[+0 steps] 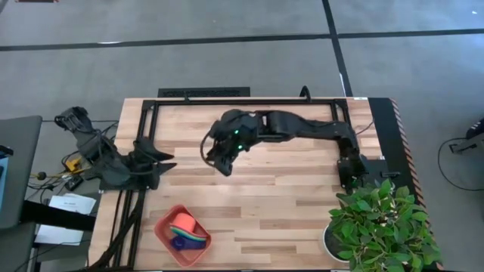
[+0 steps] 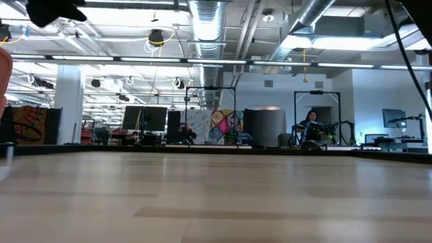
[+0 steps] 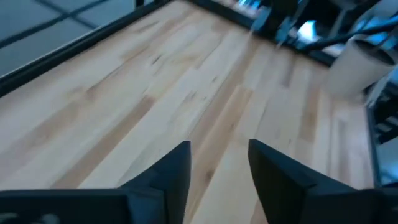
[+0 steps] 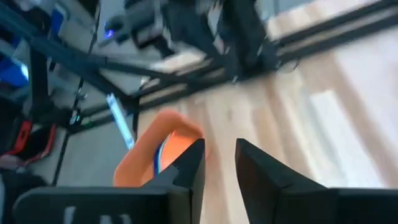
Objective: Nest measuring cups in basket
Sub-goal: Return to Home Position
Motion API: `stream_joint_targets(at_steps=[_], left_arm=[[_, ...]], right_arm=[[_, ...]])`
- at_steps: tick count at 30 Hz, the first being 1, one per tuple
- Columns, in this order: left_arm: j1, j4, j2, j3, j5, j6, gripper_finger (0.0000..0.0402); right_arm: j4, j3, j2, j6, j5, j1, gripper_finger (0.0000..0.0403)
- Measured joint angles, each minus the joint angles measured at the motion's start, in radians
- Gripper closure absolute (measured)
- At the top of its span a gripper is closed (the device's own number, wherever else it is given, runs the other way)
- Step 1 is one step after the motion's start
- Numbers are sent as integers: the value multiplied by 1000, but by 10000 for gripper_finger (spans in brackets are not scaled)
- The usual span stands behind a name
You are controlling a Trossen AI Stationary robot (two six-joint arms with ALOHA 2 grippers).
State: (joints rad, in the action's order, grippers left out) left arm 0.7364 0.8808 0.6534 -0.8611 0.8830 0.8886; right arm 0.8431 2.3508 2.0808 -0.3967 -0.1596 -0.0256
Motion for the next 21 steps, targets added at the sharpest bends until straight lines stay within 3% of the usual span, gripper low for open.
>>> stream_joint_targets(at_steps=[7, 11, 15, 18, 21], left_arm=[[0, -248, -191, 174, 35, -198, 307], [0, -302, -270, 196, 76, -356, 342], [-18, -342, -321, 196, 167, -508, 377], [-51, -355, -342, 196, 173, -557, 397], [-88, -341, -342, 196, 172, -561, 398]], right_arm=[[-28, -2, -29, 39, 165, -31, 311], [-200, -120, -30, 14, 198, -67, 312], [-451, -318, -25, -50, 113, -51, 312], [-628, -453, -34, -101, 29, -23, 312], [-697, -564, -90, -110, -4, 6, 312]])
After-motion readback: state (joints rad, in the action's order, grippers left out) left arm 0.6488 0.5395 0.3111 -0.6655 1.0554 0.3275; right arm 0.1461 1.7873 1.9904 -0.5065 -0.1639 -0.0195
